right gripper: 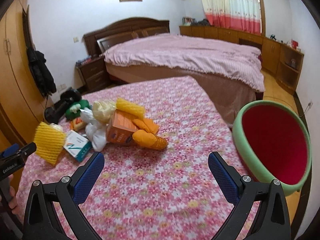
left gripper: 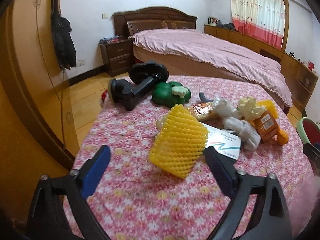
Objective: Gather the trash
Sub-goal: 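Grasp the yellow foam net with the left tool while the right grasps the orange glove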
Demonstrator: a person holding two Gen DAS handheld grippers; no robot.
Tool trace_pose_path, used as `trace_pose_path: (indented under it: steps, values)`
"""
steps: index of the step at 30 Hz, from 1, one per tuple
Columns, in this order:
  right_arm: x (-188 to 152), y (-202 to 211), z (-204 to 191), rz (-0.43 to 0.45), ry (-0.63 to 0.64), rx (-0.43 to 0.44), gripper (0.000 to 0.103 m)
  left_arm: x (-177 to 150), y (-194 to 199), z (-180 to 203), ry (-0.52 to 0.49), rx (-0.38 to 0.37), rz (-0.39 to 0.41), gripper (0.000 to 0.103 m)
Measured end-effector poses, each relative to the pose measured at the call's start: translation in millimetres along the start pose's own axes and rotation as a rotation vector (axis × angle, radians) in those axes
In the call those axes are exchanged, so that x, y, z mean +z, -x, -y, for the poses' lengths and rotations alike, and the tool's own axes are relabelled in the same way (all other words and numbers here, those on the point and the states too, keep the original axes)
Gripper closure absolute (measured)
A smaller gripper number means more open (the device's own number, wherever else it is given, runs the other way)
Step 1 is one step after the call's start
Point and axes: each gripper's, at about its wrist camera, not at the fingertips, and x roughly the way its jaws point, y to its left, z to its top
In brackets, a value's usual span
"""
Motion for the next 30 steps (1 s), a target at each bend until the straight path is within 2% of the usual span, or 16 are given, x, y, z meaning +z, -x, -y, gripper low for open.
trace_pose_path:
  steps: [1,5,7,11,13,15,16,18,19,23,30]
  values:
    - [1.1,-7.6,-0.1,-0.020,0.002,-0.006,0.000,1.0,-7.0,-0.2,0.000,-0.023,-0.014,0.019]
    - [3.6,-31.4,-1.2,-0.052,0.000,-0.029,0.000,0.4,-22.0,-0.6,0.021,-0.111,-0.044,0.024]
    - [5.4,-41.9,-0.4,-0.066,-0.007,-0.037,0.000,0.3,-24.1,1.7,0.013,-0.158,-0.042,0.038]
    - [10.3,-53.8,0.2,-0.069,-0.026,-0.048,0.000,0.9,-24.4,5.8,0.009,-0.225,-0.037,0.056]
    - [12.1,-57.7,-0.7,-0.064,-0.030,-0.052,0.010,0.9,-21.6,7.3,0.010,-0.253,-0.030,0.067]
    - [12.7,-62.8,-1.9,-0.078,-0.023,-0.054,0.032,1.0,-19.1,7.6,0.012,-0.271,-0.021,0.076]
    - [12.7,-65.4,-1.9,-0.088,-0.022,-0.040,0.036,1.3,-18.6,8.2,0.013,-0.279,-0.017,0.080]
    - [12.2,-67.7,-2.7,-0.094,-0.013,-0.033,0.056,1.6,-18.4,8.4,0.021,-0.292,-0.016,0.086]
    - [12.2,-68.0,-3.5,-0.088,-0.004,-0.038,0.056,1.6,-18.1,8.6,0.025,-0.299,-0.018,0.088]
    - [10.6,-56.0,-7.1,-0.051,0.026,-0.037,0.075,-0.5,-8.0,9.1,0.035,-0.305,-0.004,0.091]
    - [2.5,-19.8,-0.7,-0.014,0.002,0.023,0.080,0.2,24.8,11.0,0.050,-0.307,0.043,0.091]
